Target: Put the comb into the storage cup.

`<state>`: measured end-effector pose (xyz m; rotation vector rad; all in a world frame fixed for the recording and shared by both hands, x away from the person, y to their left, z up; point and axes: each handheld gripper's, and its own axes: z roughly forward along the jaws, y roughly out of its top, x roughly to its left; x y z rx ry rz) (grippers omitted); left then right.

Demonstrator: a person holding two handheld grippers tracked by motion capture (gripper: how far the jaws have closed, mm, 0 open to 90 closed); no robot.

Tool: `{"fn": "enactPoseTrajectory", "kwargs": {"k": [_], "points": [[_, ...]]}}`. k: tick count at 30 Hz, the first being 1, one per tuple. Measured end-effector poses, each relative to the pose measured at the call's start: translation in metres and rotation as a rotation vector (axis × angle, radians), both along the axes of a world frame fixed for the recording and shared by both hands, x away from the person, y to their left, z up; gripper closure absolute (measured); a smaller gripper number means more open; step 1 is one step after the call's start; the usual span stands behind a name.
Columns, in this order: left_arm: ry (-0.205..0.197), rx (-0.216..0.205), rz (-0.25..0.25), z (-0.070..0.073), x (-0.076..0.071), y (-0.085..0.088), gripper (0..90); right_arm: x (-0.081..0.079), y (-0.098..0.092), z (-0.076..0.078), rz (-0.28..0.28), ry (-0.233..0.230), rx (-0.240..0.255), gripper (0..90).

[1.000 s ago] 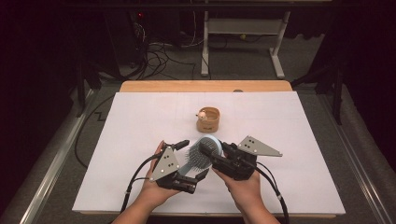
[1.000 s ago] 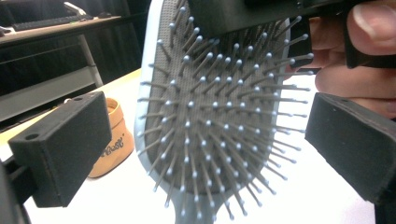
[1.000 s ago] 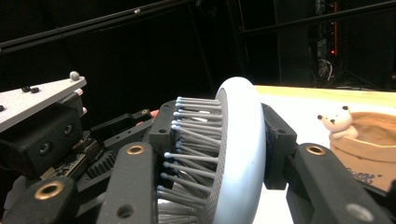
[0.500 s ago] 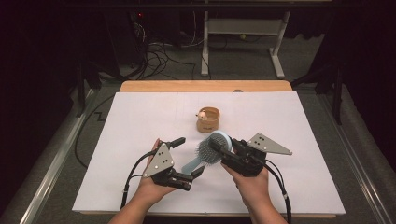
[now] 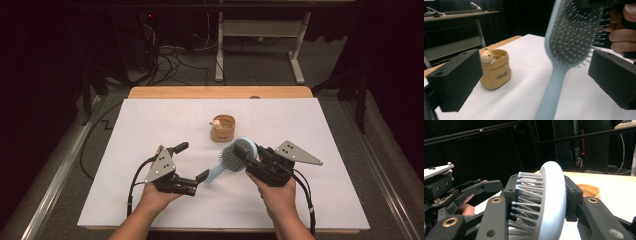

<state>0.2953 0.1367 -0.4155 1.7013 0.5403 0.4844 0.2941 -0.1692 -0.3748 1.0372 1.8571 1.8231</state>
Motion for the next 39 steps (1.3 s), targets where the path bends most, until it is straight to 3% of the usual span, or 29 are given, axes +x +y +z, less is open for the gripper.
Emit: {"fn": "enactPoseTrajectory", "kwargs": {"k": [5,8,13,20,32,39], "points": [[0.004,0.015,0.030,-0.001,0.001,0.013,0.3,0.000,-0.004,0.001,0.003,-0.014,0.002,58.6],[0.031,0.012,0.057,-0.006,0.002,0.026,0.3,0.001,-0.006,0.001,-0.003,-0.022,-0.004,58.6],[0.030,0.036,0.087,-0.012,0.001,0.037,0.2,0.002,-0.008,0.002,-0.010,-0.029,-0.014,58.6],[0.030,0.047,0.105,-0.021,0.001,0.045,0.2,0.003,-0.014,0.001,-0.021,-0.036,-0.017,58.5],[0.040,0.027,0.115,-0.022,0.002,0.056,0.6,0.006,-0.026,0.000,-0.056,-0.040,-0.019,58.4],[0.034,0.039,0.122,-0.023,0.003,0.060,0.9,0.007,-0.032,-0.001,-0.074,-0.045,-0.030,58.4]]}}
